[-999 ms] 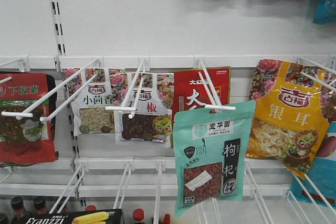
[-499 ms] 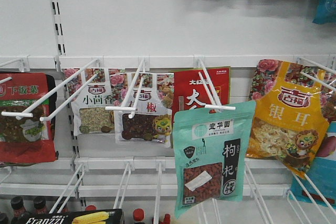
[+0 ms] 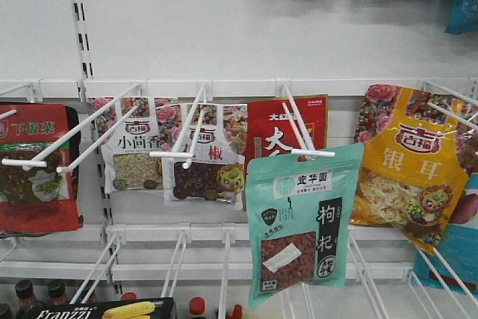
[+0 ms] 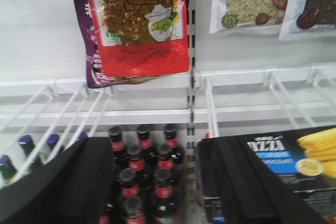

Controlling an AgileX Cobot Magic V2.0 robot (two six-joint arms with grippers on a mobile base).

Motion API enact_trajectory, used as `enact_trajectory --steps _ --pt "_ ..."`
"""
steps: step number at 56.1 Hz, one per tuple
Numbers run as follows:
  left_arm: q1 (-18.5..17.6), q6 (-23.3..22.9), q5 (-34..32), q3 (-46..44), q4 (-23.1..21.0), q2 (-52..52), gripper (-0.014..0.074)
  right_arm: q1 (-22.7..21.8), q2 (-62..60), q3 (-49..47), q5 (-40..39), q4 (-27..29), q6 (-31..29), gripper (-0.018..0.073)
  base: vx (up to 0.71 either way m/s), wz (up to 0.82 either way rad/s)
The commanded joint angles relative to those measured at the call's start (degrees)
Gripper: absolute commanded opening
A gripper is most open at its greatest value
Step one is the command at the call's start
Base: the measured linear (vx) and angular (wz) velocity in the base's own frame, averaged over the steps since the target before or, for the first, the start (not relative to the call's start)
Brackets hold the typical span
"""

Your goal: Pick snacks and fruit into basket

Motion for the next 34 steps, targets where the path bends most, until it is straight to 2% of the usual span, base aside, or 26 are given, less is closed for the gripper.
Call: enact_trajectory --steps 1,6,12,19,29,34 --pt "-0.28 -0.08 -4.76 -1.80 -6.74 0.47 0.0525 -0.22 0.50 -1.93 -4.70 -0.58 -0.43 0.0567 0.00 0.00" --pt "-0.33 2.20 -4.23 -1.80 -10.36 0.47 0.0525 -0.22 0.50 -1.93 -4.70 -0.58 -0.43 0.0567 0.00 0.00" --pt "-2.29 5.61 -4.02 -1.80 -10.13 0.47 0.0525 -0.22 0.50 -1.93 -4.70 -0.58 -0.43 0.0567 0.00 0.00" --pt "-7.37 5.77 -5.21 -1.80 -9.52 0.90 0.0525 -0.22 0.50 -1.93 -4.70 -0.58 -0.43 0.0567 0.00 0.00" --pt "-16.57 5.64 -5.52 -1.80 -9.23 5.49 0.0525 -0.22 0.50 -1.93 -4.70 -0.58 -0.43 0.0567 0.00 0.00" --pt "-20.37 3.76 -6.04 -1.80 -9.10 7.76 0.0530 -0.22 0.50 -1.93 -4.70 -0.58 -0.43 0.0567 0.00 0.00"
